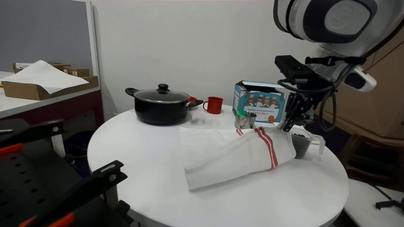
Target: Fold the cloth
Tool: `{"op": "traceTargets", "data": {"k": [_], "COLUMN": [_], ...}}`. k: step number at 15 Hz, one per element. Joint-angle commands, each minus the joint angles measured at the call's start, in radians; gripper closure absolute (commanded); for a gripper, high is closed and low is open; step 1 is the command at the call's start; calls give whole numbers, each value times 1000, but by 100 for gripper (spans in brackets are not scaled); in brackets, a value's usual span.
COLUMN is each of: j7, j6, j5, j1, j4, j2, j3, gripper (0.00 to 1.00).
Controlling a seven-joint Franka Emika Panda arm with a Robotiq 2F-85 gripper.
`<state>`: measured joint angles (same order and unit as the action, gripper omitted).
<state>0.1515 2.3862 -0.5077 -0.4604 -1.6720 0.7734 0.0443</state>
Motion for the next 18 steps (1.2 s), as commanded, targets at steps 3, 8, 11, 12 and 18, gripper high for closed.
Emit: {"op": "traceTargets", "data": {"k": [3,8,11,12,18], "j7": [94,155,184,193,265], "j6": [-37,-30,-28,-28,-27], "j5": [-19,-19,-18,-19,-9], "j1": [48,80,91,94,106], "j4": [94,118,129,135,178], "j2": [22,41,57,64,122], "j3": [12,13,14,15,27], "gripper": [94,94,94,94,94]}}
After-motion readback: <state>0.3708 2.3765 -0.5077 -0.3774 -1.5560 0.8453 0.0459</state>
